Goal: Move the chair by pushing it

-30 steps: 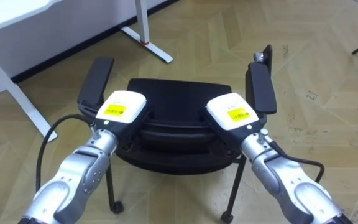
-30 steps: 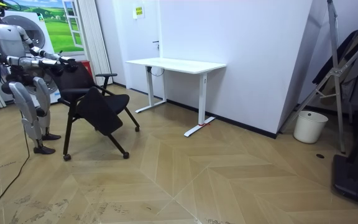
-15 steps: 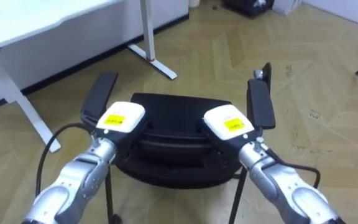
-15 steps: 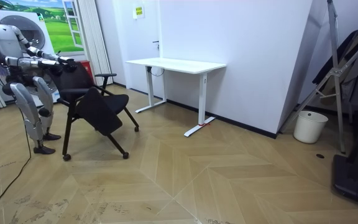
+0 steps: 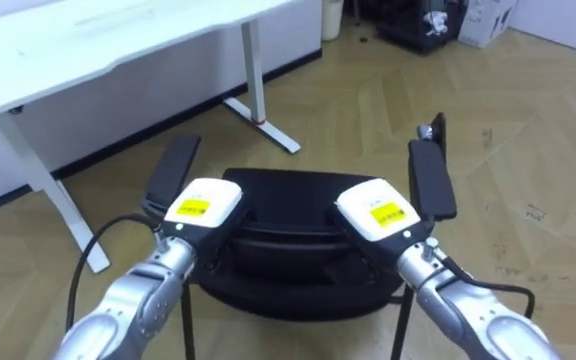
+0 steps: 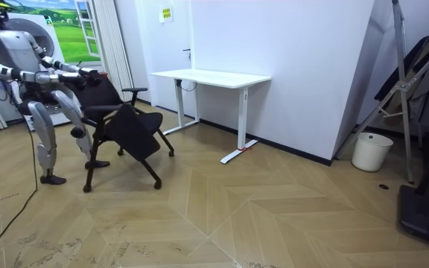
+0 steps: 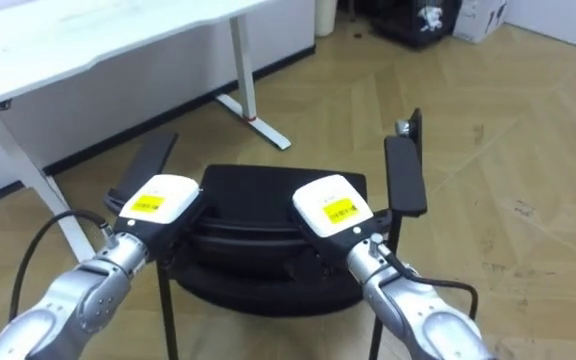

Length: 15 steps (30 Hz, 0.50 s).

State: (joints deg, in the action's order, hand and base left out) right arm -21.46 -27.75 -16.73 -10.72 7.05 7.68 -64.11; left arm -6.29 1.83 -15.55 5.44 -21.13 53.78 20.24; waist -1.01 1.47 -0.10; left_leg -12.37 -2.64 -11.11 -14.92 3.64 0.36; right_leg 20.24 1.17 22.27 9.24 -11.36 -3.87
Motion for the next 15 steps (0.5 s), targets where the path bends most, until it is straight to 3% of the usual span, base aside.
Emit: replay_joint_plan --at_steps 3,5,6,7,8,10,12,15 --pt "-59 38 150 -45 12 -92 -121 100 100 -125 -3 33 4 -2 -4 -6 -125 -10 7 -33 365 -141 -304 145 260 85 -239 138 91 -35 -284 -2" --pt "-61 51 107 -111 60 -122 -130 100 100 -224 -2 -32 6 -22 -32 -14 -134 -8 -11 14 622 -147 -442 219 356 827 -317 155 -91 -188 -521 -7" --pt "-56 47 46 -130 59 -130 -118 100 100 -273 2 -100 5 -74 -36 -29 -148 -18 -21 88 779 -130 -524 260 411 1659 -423 10 -334 -213 -698 12" --pt "-56 23 -6 -161 27 -125 -93 100 100 -290 18 -150 4 -128 -37 -29 -187 -39 -26 249 880 -106 -550 318 448 2392 -424 -308 -570 -169 -863 17" --pt "-59 19 -18 -176 0 -123 -86 100 100 -290 28 -165 2 -158 -36 -29 -187 -49 -30 322 950 -103 -582 334 456 2690 -413 -514 -656 -144 -916 21" --pt "12 13 -188 -248 -66 -103 -68 100 100 -296 132 -312 46 -257 -33 -24 -95 -86 -68 620 1209 86 -645 365 456 3388 -375 -1457 -864 -95 -958 19" --pt "99 29 -252 -280 -61 -108 -68 100 100 -355 182 -362 98 -265 -31 25 -74 -113 -59 718 1351 238 -649 421 442 3690 -368 -1799 -1059 -90 -946 22" --pt "123 28 -267 -310 52 -158 -78 100 100 -595 257 -543 177 -277 -51 59 6 -86 -108 816 1413 416 -575 404 434 4079 -346 -1243 -1810 -38 -799 28"
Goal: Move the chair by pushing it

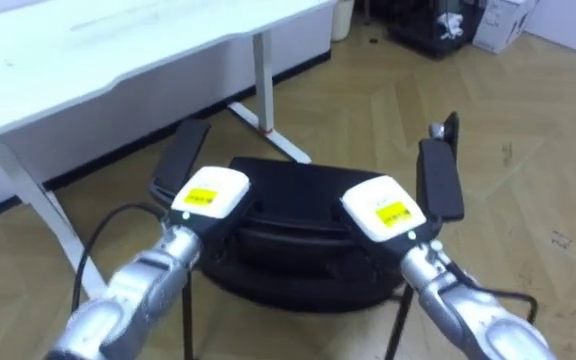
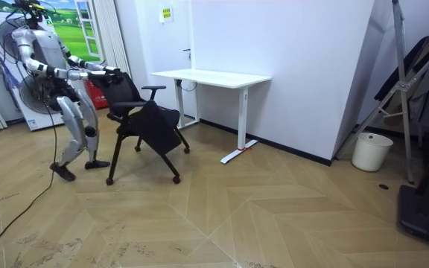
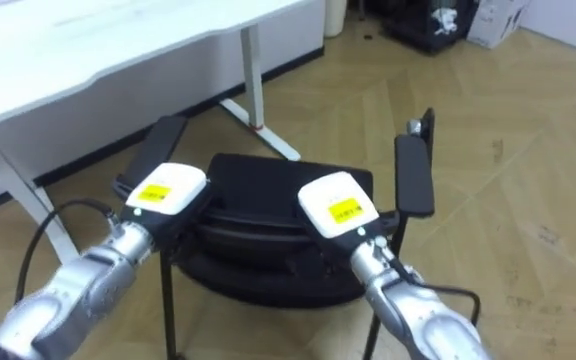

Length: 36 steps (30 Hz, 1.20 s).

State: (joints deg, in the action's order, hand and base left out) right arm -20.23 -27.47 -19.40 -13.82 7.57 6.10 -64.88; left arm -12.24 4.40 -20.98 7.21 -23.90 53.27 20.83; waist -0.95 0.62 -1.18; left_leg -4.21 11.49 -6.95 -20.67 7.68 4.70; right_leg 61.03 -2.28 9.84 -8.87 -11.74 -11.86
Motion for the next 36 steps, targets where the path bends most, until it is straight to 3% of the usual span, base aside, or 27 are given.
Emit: replay_joint_plan --at_steps 2,5,6,7,8,9,10,11,13,18,23,25,29,31,36 --pt "42 -41 -7 8 42 -71 -35 100 100 -16 4 -31 28 13 -28 36 17 44 -23 120 129 52 8 -9 -7 -212 24 222 -467 83 165 19" --pt "34 -63 23 9 40 -70 -98 100 100 7 30 -75 67 20 -90 44 90 55 -49 362 361 279 9 -68 -29 -1721 43 287 -930 174 505 36" --pt "49 -63 26 -1 40 -60 -134 100 100 42 51 -48 68 25 -106 72 70 22 -38 437 435 416 7 -119 -27 -2670 74 165 -955 426 659 69" --pt "43 -64 15 -24 35 -27 -142 100 100 72 86 -40 66 18 -122 81 29 -70 -15 508 529 600 -24 -169 -4 -3593 62 -142 -858 632 722 83" --pt "31 -64 0 -43 35 -7 -146 100 100 83 105 -46 57 5 -127 70 34 -115 -13 562 577 724 -67 -231 -6 -3788 35 -438 -792 667 745 91" --pt "0 -63 -25 -45 33 25 -147 100 100 126 119 -50 38 2 -129 35 56 -168 80 596 691 877 -180 -346 -77 -3856 132 -591 -635 666 875 77" --pt "-34 -63 -26 -44 65 27 -134 100 100 117 127 -48 32 2 -134 10 96 -156 104 647 768 828 -190 -447 -153 -3845 246 -671 -551 603 950 69" --pt "-41 -63 -33 -38 89 28 -113 100 100 104 142 -50 28 2 -134 -4 105 -165 94 696 789 770 -162 -485 -224 -3843 352 -684 -492 552 984 50" --pt "-54 -62 -66 45 230 31 -113 100 100 43 171 -41 -25 22 -130 -18 171 -79 115 805 829 783 -6 -624 -439 -3863 598 -589 -399 367 1126 27" --pt "2 -57 -125 292 578 29 -72 100 100 -84 273 -26 -66 135 -131 7 123 29 76 884 784 795 189 -777 -643 -3690 764 -269 -381 121 1208 21" --pt "89 -50 -198 354 716 21 -56 100 100 -210 271 -26 -70 162 -122 83 -31 103 -13 965 773 813 66 -817 -804 -3562 864 113 -214 -126 1215 26" --pt "138 -50 -197 410 699 27 -54 100 100 -196 240 -15 -61 174 -112 127 -93 114 -10 897 842 777 -333 -936 -905 -3412 909 371 -88 -286 1195 34" --pt "144 -50 -186 425 685 106 -47 100 100 -141 178 66 -60 258 -9 119 -142 80 -4 634 875 585 -1094 -995 -1144 -3326 1059 608 150 -711 1171 43" --pt "137 -48 -219 413 684 147 -56 100 100 -106 174 53 -61 299 55 64 -176 7 -4 496 805 536 -1512 -1117 -1302 -3332 1116 750 370 -973 1181 58" --pt "136 -48 -220 530 683 157 -58 100 100 13 209 63 -113 338 66 -36 -184 -23 13 593 650 403 -1446 -1347 -1410 -3486 1182 876 671 -1197 1189 35"
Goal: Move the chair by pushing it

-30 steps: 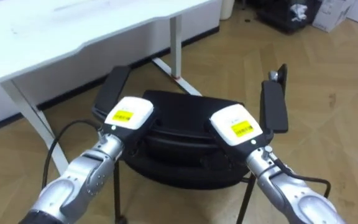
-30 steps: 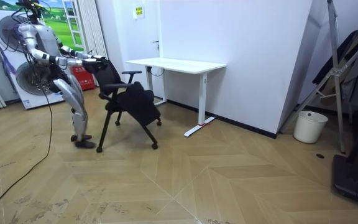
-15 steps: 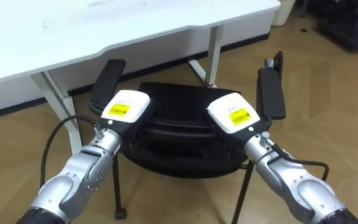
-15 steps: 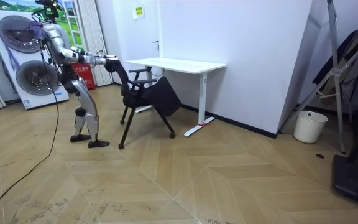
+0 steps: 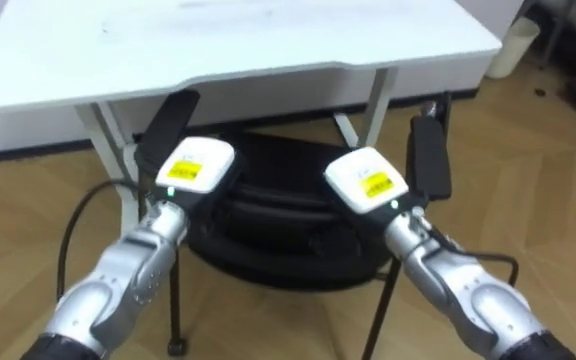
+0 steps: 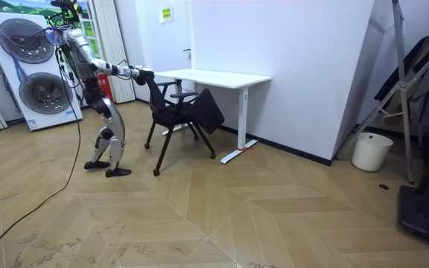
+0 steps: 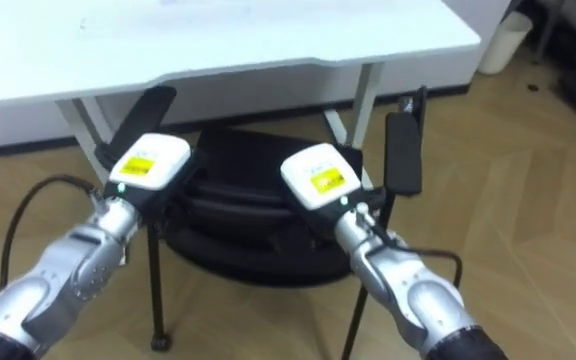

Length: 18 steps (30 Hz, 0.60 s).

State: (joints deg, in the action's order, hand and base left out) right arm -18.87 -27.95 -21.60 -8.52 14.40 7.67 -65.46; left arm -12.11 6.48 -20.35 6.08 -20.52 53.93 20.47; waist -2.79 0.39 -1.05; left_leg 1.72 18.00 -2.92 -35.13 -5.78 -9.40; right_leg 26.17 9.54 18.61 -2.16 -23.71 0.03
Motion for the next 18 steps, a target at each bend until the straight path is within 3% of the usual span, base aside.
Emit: replay_joint_plan --at_steps 3,5,8,10,11,13,15,16,18 --pt "-31 -1 -3 62 -10 7 -5 100 100 82 9 5 -67 1 18 -94 15 5 7 -112 -62 -91 386 -74 17 -236 -2 -1 195 -90 0 21" --pt "-36 -1 -4 117 -22 31 -35 100 100 149 43 14 -82 5 65 -131 13 20 9 -334 -93 -156 606 -31 58 -340 -10 0 304 -94 -2 10" --pt "-90 1 58 53 -237 44 -136 100 100 307 55 8 -107 -19 112 -240 35 -2 42 -903 -236 -204 898 103 261 -675 -85 -72 596 -149 -18 5" --pt "-126 41 183 -112 -527 45 -233 100 100 487 76 31 -70 -21 187 -316 10 42 79 -1171 -835 -337 1302 273 450 -885 -175 -81 814 -169 -62 6" --pt "-147 41 226 -132 -588 46 -233 100 100 532 76 49 -56 -22 187 -319 -5 76 90 -1204 -1000 -356 1465 290 511 -902 -192 -71 839 -136 -71 -16" --pt "-209 44 359 -280 -747 52 -243 100 100 664 78 188 -44 -14 186 -320 33 161 133 -1203 -1594 -340 1879 358 643 -953 -254 -52 924 -18 -71 -22" --pt "-214 63 428 -304 -752 39 -276 100 100 667 78 253 -37 1 186 -296 2 169 150 -1188 -1840 -315 1991 433 727 -958 -306 -26 909 22 -110 -5" --pt "-209 110 458 -321 -743 40 -295 100 100 633 78 317 -37 15 198 -275 -7 164 144 -1142 -1844 -314 2042 441 789 -972 -336 -12 896 22 -139 4" --pt "-171 188 487 -355 -735 42 -338 100 100 582 75 411 -42 15 222 -229 -91 170 91 -1130 -1842 -308 2086 450 839 -1008 -364 3 907 21 -180 3"
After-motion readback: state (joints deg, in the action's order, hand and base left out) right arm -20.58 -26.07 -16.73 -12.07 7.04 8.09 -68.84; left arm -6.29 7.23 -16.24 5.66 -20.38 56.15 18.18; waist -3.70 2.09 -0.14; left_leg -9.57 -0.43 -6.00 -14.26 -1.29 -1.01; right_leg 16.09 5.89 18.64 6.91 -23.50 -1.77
